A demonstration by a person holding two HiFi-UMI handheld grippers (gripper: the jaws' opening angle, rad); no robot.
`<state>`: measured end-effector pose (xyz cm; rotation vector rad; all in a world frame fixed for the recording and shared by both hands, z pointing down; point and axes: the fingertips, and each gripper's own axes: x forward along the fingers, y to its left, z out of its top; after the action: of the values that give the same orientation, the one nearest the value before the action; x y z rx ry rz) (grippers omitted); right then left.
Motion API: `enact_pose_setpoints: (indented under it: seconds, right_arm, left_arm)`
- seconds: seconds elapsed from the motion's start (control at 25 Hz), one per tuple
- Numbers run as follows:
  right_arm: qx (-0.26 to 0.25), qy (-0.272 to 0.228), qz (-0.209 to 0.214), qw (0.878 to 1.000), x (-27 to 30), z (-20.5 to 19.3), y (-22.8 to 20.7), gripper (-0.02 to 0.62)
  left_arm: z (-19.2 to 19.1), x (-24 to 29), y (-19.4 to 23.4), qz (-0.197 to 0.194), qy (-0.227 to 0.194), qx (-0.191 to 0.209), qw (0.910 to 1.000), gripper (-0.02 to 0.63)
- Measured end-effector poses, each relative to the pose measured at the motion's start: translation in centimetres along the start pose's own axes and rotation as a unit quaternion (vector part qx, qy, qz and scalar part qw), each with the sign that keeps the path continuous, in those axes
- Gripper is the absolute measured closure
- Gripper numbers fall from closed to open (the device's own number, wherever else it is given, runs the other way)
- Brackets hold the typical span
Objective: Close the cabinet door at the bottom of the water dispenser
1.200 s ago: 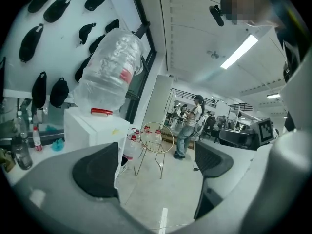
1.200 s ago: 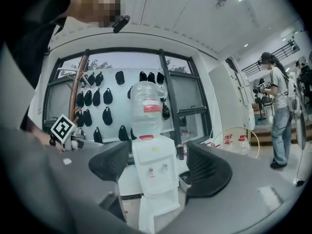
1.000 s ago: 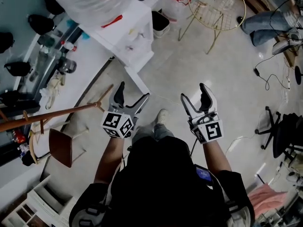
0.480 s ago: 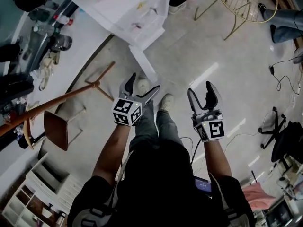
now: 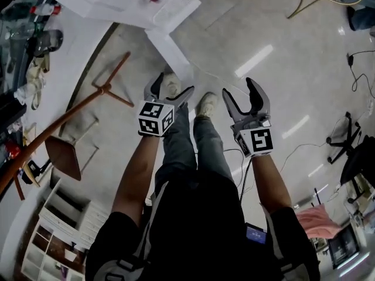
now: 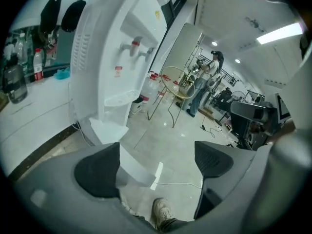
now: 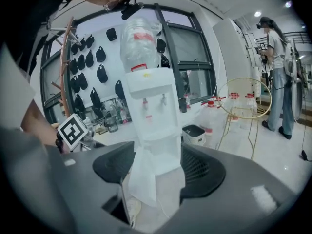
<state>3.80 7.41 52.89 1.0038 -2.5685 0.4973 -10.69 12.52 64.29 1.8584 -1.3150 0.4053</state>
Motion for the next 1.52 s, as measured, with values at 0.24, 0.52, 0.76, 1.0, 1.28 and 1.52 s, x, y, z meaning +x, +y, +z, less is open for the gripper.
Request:
enact_pose_setpoints:
  seconds: [0.24,0.52,0.76,1.0,1.28,1.52]
  right_arm:
    - [0.015,0.049,0.005,0.999,0.9,-6.1,0.1,0.307]
    - [0.045,0.067,-0.015,0.997,1.7,-8.5,-0.4,0.316]
    - [0.044,0.081,-0.014,0.996,1.3,-10.5,-0.7,0.324]
    - [0.059,0.081,-0.014,0.995,1.8,-10.6,-0.6,0.330]
    - [0.080,0.080,-0.019,0.993,2.0,-10.4,-1.4,0.339]
    - [0.091,0.075,-0.025,0.993,1.5,-10.3,-3.0,0.339]
  left_arm:
    - [-4.9,3.4,2.0,-0.005,0.047,-0.007,0.9989,0.123]
    - [-8.0,6.0,4.3,-0.002,0.078,-0.036,0.9963,0.123]
    - [-9.6,6.9,4.8,-0.008,0.100,-0.033,0.9944,0.123]
    - [-11.2,8.1,5.0,-0.019,0.129,-0.033,0.9910,0.124]
    - [-11.0,9.0,4.0,-0.029,0.132,-0.038,0.9901,0.126]
    - [-10.9,9.8,3.5,-0.020,0.143,-0.034,0.9890,0.124]
